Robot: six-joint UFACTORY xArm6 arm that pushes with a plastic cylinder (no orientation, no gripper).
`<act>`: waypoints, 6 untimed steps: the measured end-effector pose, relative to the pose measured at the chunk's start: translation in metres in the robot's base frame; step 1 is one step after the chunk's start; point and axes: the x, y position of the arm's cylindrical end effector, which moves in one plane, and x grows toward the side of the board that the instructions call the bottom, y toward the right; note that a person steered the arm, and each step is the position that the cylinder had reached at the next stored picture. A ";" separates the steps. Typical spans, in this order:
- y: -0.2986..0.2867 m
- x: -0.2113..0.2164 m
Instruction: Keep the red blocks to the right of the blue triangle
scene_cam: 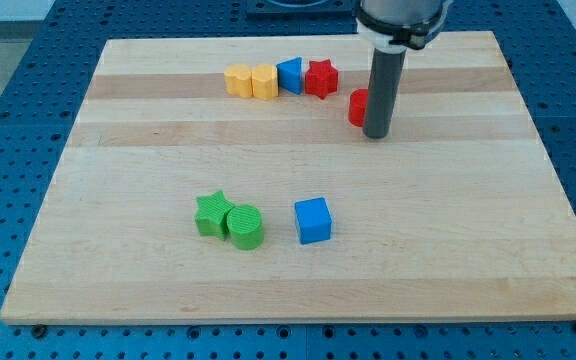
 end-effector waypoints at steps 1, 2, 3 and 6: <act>0.021 0.000; -0.004 0.002; -0.006 -0.017; -0.012 -0.058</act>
